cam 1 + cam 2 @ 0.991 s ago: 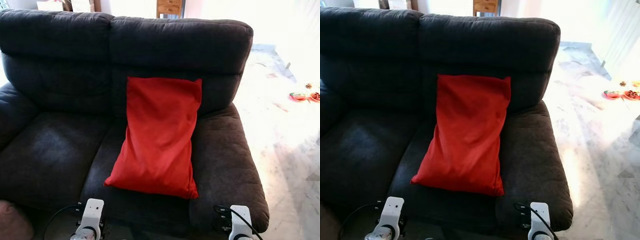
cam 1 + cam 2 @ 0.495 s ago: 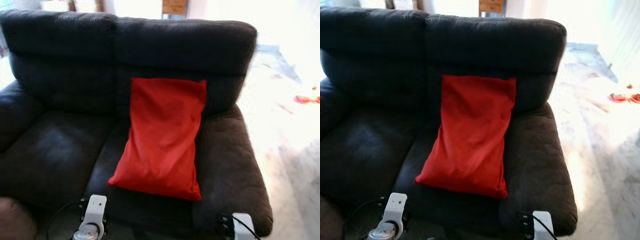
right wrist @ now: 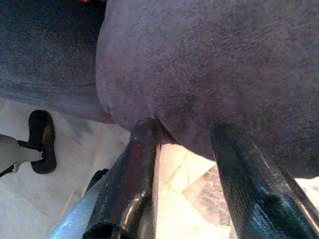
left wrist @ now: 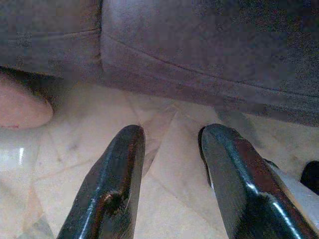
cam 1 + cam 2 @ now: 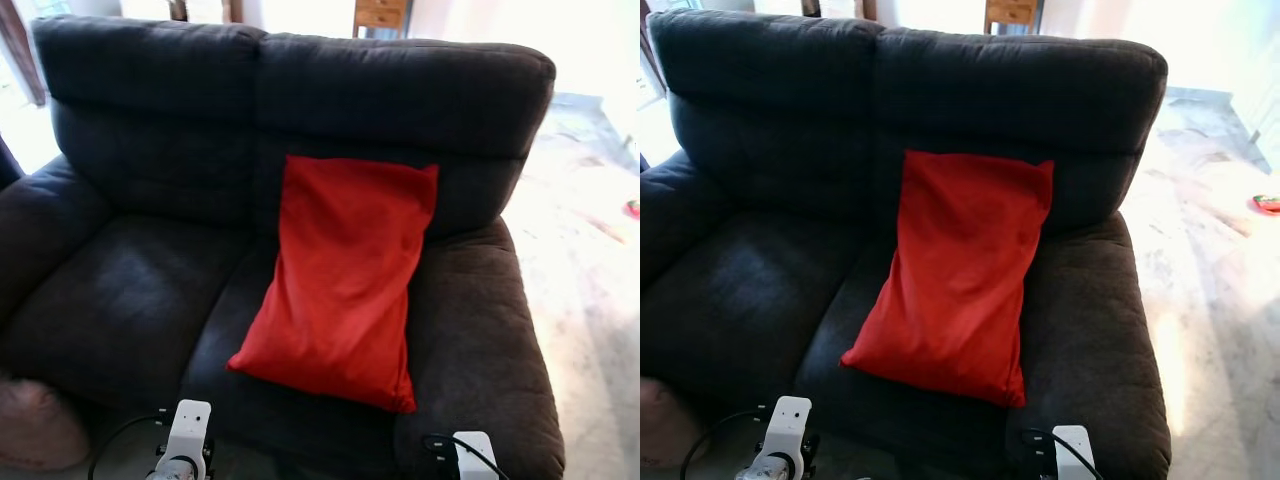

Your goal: Move the pillow to the sofa from floor

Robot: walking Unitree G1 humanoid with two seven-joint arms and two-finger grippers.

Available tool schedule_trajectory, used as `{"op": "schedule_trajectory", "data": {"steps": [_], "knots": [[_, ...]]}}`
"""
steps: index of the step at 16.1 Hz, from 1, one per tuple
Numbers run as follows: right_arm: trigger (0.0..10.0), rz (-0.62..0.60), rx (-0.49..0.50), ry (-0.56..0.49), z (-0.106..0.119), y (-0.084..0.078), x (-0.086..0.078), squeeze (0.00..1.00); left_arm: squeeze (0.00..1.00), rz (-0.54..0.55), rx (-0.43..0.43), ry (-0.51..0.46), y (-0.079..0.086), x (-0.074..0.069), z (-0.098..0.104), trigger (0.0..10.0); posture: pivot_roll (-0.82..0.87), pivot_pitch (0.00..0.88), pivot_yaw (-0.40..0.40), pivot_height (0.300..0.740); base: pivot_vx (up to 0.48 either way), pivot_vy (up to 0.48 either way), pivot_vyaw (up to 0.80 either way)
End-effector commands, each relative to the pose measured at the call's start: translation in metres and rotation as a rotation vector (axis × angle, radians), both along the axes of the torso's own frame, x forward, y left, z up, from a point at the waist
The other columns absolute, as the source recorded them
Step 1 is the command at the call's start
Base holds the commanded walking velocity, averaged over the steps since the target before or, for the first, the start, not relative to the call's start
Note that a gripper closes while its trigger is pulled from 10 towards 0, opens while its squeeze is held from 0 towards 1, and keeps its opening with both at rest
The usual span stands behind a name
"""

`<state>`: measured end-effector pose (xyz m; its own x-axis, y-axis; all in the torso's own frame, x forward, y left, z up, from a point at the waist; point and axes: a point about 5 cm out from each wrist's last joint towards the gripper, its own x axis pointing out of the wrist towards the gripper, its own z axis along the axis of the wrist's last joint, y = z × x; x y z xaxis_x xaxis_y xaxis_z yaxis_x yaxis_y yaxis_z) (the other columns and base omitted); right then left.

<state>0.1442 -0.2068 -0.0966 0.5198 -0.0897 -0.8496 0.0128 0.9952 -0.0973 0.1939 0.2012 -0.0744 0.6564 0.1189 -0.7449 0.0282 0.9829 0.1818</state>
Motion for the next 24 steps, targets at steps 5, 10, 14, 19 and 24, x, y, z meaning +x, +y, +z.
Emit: {"op": "schedule_trajectory", "data": {"steps": [5,10,14,19,24], "knots": [[10.0,-0.023,0.011,0.01,-0.0005,-0.0004,-0.0006,0.0,0.0,0.025,0.003,0.046,0.0051,-0.0096,-0.0049,10.0,0.01,0.01,-0.02,0.74,0.0,0.203,0.16],[10.0,0.019,0.036,0.016,-0.0007,0.0032,0.0003,0.0,0.0,0.028,-0.011,0.039,0.0007,-0.0048,-0.0035,10.0,0.01,0.012,-0.024,0.74,0.0,0.263,0.0],[10.0,0.083,-0.015,0.02,-0.0008,0.0036,-0.0001,0.0,0.0,0.032,-0.013,0.039,0.0015,-0.0053,-0.0036,10.0,0.01,0.007,-0.02,0.74,0.0,0.338,0.3],[10.0,0.043,0.008,0.035,-0.0027,0.0046,-0.0041,0.0,0.0,0.02,-0.015,0.039,0.0013,-0.0076,-0.0045,10.0,0.0,0.0,-0.008,0.74,0.0,0.352,0.16],[10.0,0.04,0.02,0.029,-0.0027,0.0055,-0.0044,0.0,0.0,0.005,-0.015,0.028,-0.0008,-0.0038,-0.0028,10.0,0.0,0.0,-0.003,0.74,0.0,0.35,0.0]]}}
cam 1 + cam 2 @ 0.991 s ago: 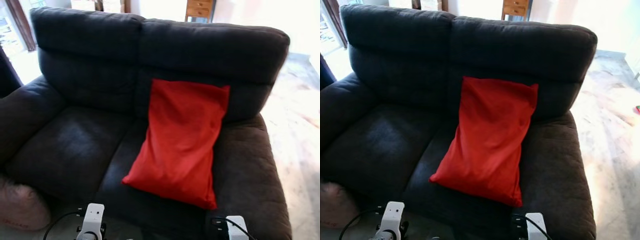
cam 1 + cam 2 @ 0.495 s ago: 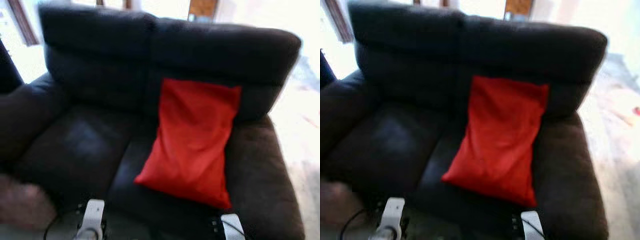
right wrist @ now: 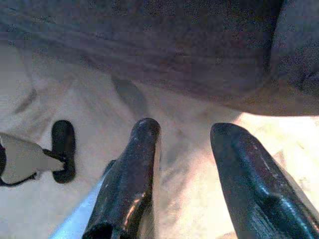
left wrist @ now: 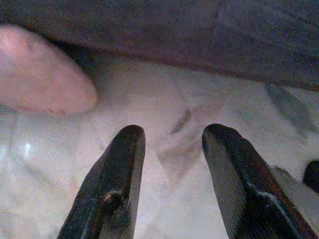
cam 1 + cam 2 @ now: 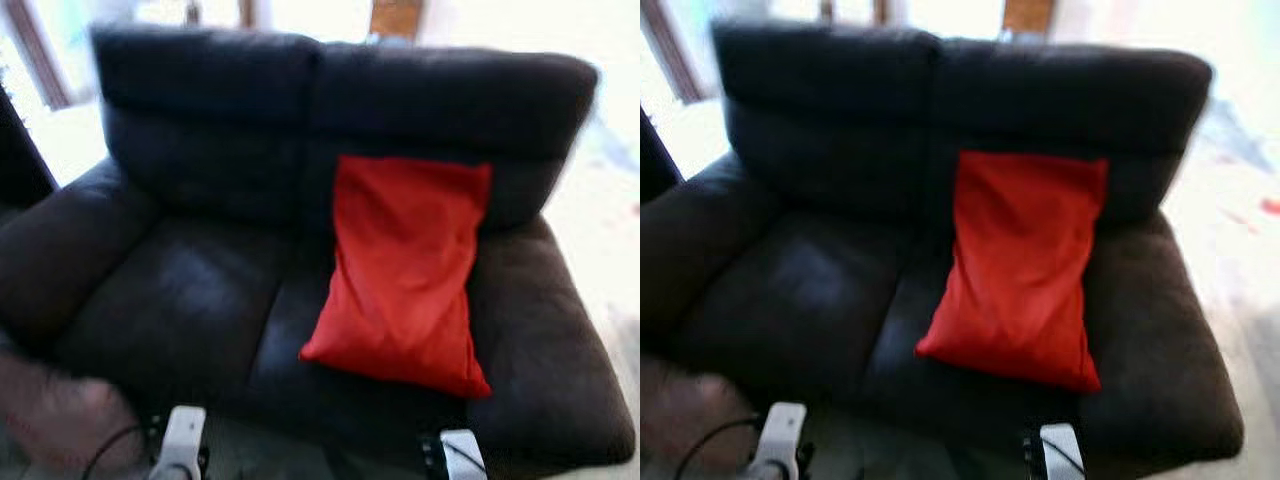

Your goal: Move the pillow to the sofa from floor

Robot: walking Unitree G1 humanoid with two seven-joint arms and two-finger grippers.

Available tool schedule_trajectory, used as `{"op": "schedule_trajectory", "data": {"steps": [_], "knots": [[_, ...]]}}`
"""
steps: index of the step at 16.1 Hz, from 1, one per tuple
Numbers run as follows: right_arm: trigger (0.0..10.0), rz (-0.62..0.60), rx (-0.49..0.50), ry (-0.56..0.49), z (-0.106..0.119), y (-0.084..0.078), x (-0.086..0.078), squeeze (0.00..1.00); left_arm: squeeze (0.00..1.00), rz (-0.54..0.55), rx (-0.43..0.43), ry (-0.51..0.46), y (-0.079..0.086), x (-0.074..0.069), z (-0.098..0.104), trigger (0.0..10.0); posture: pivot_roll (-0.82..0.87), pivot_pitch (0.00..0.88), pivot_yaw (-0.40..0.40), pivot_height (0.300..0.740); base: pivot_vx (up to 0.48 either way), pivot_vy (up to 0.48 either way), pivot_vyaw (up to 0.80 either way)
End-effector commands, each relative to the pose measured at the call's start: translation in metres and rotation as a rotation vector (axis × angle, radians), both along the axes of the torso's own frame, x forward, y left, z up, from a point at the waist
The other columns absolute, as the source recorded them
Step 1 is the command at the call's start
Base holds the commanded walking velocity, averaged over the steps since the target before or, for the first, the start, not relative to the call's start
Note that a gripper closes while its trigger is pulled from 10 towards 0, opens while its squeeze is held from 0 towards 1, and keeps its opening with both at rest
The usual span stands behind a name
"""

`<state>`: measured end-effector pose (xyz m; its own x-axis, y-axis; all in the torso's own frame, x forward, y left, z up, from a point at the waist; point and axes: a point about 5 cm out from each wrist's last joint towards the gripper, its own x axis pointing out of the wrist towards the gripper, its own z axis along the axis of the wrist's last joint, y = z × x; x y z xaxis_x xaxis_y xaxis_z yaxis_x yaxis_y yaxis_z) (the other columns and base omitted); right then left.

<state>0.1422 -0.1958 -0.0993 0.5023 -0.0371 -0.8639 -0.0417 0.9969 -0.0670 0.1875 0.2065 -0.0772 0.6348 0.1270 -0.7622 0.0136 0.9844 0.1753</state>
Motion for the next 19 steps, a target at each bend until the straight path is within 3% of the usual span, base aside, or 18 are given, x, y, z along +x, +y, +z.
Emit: {"op": "schedule_trajectory", "data": {"steps": [1,11,13,19], "knots": [[10.0,-0.013,-0.007,0.005,-0.0003,-0.005,-0.0028,0.0,0.0,-0.017,-0.007,0.003,-0.0052,0.0025,0.0001,10.0,0.0,0.0,-0.002,0.74,0.0,0.352,0.0],[10.0,-0.014,0.0,0.011,-0.0011,-0.0046,-0.0052,0.0,0.0,-0.013,-0.006,0.018,-0.0024,-0.0009,-0.0013,10.0,0.01,0.0,-0.012,0.74,0.0,0.351,0.0],[10.0,0.03,-0.026,0.009,-0.0004,-0.0047,-0.0034,0.0,0.0,-0.011,-0.007,0.015,-0.0028,0.0001,-0.0009,10.0,0.01,0.0,-0.014,0.74,0.0,0.351,0.0],[10.0,-0.025,-0.016,0.002,0.0002,-0.0093,-0.0038,0.0,0.0,-0.006,-0.01,0.013,-0.0061,0.0015,-0.0008,10.0,0.01,0.0,-0.017,0.74,0.0,0.35,0.27]]}}
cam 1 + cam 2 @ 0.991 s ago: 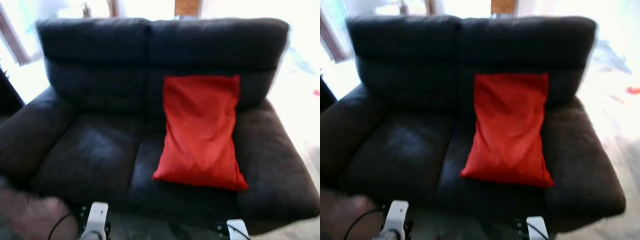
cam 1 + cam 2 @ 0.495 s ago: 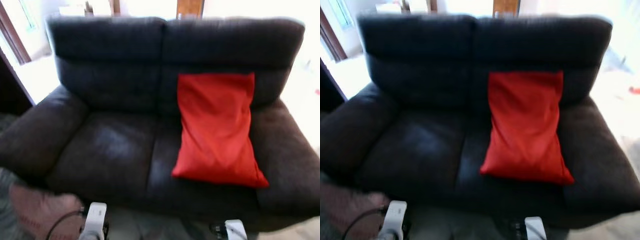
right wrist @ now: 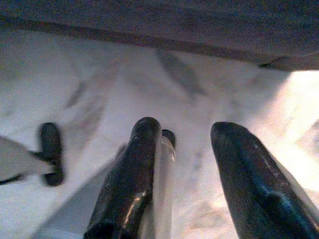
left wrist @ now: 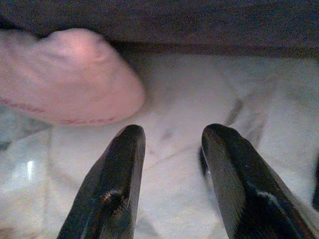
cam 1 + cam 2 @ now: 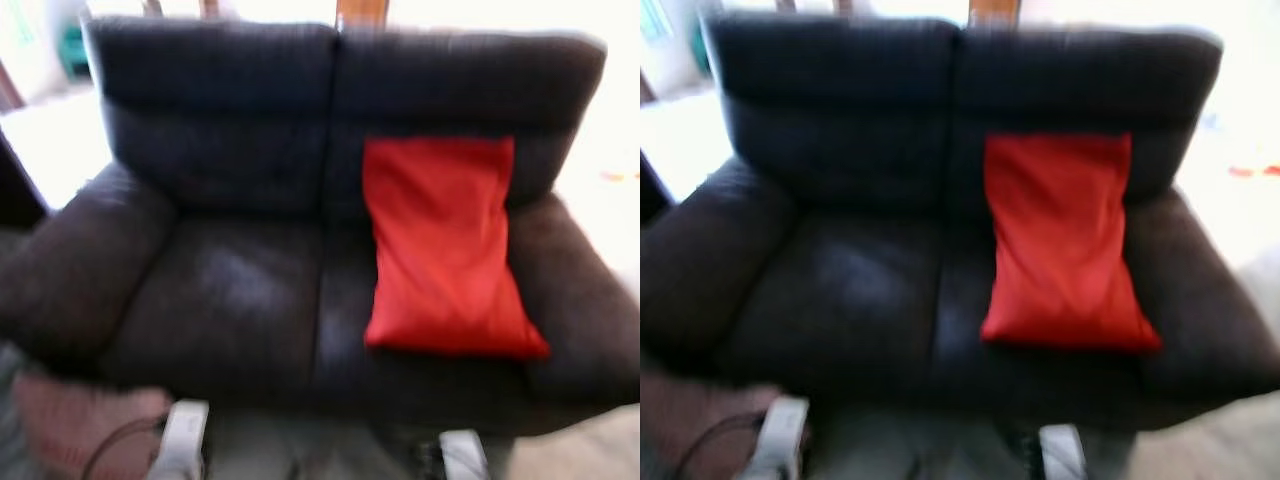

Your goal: Move the pillow to the sofa from floor

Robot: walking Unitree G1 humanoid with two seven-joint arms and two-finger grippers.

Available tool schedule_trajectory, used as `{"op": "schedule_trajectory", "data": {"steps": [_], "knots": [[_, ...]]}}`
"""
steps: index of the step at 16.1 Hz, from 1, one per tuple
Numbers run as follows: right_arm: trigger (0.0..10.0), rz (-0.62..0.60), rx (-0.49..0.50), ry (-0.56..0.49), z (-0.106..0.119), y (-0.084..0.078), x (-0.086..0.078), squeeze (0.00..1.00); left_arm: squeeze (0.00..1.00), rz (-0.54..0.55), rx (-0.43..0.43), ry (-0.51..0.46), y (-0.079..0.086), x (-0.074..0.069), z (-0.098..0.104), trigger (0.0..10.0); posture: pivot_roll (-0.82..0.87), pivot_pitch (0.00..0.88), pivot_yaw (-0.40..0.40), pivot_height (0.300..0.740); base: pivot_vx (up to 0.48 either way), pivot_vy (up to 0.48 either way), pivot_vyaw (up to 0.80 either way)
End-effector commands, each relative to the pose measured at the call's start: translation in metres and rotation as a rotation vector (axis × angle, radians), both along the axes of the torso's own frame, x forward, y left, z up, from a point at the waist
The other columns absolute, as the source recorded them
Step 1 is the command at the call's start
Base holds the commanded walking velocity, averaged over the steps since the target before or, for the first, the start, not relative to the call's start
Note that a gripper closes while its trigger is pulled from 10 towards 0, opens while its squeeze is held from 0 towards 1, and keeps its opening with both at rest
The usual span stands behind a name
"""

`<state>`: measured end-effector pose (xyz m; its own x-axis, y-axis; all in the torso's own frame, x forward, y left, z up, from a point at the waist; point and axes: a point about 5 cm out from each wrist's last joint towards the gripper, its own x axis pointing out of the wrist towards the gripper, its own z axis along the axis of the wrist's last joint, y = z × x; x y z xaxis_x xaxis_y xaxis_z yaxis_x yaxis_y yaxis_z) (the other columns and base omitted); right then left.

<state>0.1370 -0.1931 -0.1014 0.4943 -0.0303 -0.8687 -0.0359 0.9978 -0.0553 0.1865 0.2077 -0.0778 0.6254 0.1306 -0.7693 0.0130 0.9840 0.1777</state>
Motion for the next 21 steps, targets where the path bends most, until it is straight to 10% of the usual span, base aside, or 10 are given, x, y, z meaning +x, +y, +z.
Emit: {"op": "schedule_trajectory", "data": {"steps": [1,21], "knots": [[10.0,-0.017,-0.028,-0.006,0.0023,-0.012,0.0015,0.0,0.0,-0.008,-0.013,0.003,-0.0076,0.0023,-0.0004,10.0,0.01,0.0,-0.018,0.74,0.0,0.352,0.0],[10.0,-0.01,-0.029,-0.019,0.004,-0.0115,0.0065,0.0,0.0,-0.021,-0.01,0.004,-0.0083,0.003,-0.0002,10.0,0.01,0.004,-0.014,0.74,0.0,0.352,0.08]]}}
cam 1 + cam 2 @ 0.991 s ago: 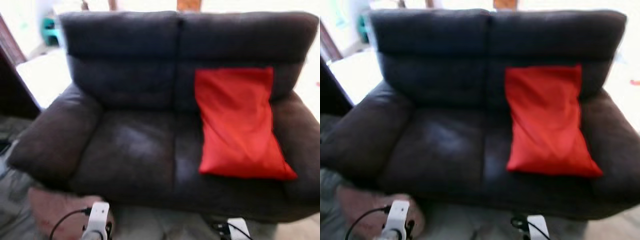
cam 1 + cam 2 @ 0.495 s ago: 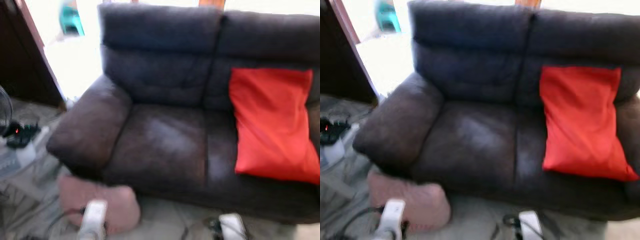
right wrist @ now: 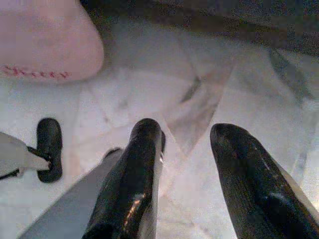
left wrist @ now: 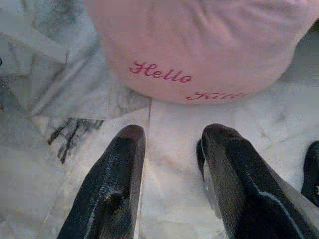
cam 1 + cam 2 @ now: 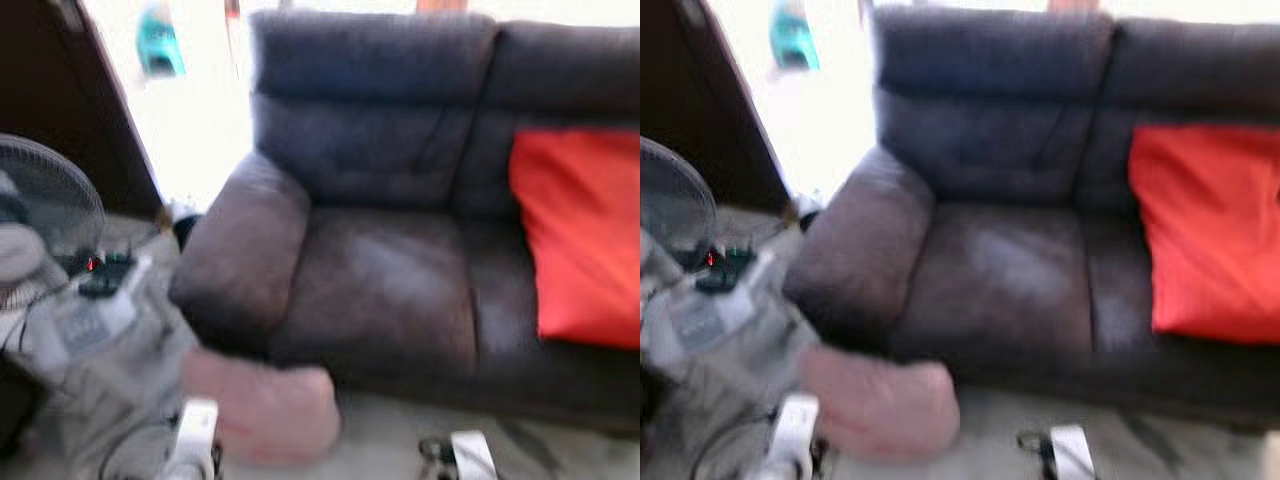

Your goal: Move the pillow to the sofa from floor

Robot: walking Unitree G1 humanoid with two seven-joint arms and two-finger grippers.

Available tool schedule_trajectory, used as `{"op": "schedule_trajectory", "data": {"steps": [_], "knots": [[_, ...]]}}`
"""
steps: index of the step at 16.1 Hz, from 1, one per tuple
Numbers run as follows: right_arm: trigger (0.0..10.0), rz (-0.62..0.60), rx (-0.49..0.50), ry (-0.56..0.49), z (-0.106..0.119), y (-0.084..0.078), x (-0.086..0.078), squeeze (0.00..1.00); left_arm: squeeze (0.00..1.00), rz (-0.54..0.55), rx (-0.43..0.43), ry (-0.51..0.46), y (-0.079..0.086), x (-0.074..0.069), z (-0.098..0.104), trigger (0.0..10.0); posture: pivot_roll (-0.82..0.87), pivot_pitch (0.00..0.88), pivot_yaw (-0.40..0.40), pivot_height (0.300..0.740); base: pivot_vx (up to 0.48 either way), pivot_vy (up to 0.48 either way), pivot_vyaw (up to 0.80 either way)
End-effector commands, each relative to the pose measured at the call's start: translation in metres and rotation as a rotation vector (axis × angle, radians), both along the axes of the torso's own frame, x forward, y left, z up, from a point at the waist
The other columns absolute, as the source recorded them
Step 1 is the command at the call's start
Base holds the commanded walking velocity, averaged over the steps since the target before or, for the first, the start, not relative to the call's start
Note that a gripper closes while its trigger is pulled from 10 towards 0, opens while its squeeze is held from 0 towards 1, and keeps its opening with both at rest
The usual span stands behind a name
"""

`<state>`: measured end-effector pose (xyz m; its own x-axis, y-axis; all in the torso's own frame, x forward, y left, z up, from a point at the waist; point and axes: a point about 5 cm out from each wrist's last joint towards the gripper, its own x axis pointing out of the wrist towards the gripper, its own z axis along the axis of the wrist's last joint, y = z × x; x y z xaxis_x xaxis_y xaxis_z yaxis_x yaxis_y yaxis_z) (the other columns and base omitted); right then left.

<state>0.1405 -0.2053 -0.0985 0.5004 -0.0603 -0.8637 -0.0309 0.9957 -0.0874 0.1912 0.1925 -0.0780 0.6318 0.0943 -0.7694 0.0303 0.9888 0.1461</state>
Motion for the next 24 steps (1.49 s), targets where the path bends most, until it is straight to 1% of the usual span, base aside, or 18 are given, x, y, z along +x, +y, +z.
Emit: {"op": "schedule_trajectory", "data": {"steps": [1,8,12,14,16,19,20,24], "knots": [[10.0,-0.001,0.002,-0.012,0.001,0.0007,0.0029,0.0,0.0,-0.007,0.021,0.013,0.0047,-0.0016,-0.0004,10.0,0.01,0.0,-0.014,0.74,0.0,0.352,0.0],[10.0,0.004,-0.002,-0.012,0.001,0.0013,0.003,0.0,0.0,-0.01,0.025,0.012,0.0086,-0.0015,0.0004,10.0,0.01,0.008,-0.009,0.74,0.0,0.353,0.0],[10.0,0.001,-0.003,-0.009,0.0008,0.0011,0.0026,0.0,0.0,-0.011,0.025,0.005,0.0055,0.001,0.0011,10.0,0.02,0.017,-0.012,0.74,0.0,0.35,0.0],[10.0,-0.002,-0.001,-0.012,0.001,0.0012,0.003,0.0,0.0,-0.028,0.034,-0.004,0.004,0.002,0.0017,10.0,0.02,0.019,-0.012,0.74,0.0,0.0,0.0],[10.0,-0.011,0.003,-0.021,0.0014,0.0011,0.0036,0.0,0.0,-0.028,0.018,-0.01,0.0027,0.0019,0.0016,10.0,0.01,0.02,-0.013,0.74,0.0,0.0,0.0],[10.0,-0.011,-0.002,-0.021,0.0015,0.0007,0.0038,0.0,0.0,-0.035,0.021,0.002,0.003,0.0013,0.0011,10.0,0.02,0.021,-0.015,0.74,0.0,0.0,0.0],[10.0,-0.034,-0.002,-0.024,0.0014,0.0002,0.0035,0.0,0.0,-0.039,0.022,0.002,0.0033,0.0014,0.0012,10.0,0.02,0.023,-0.015,0.74,0.0,0.0,-0.54],[10.0,0.015,-0.043,-0.009,0.0017,-0.002,0.0038,0.0,0.0,-0.042,0.028,0.007,0.0015,0.0004,0.0003,10.0,0.02,0.026,-0.02,0.74,0.28,0.0,0.0]]}}
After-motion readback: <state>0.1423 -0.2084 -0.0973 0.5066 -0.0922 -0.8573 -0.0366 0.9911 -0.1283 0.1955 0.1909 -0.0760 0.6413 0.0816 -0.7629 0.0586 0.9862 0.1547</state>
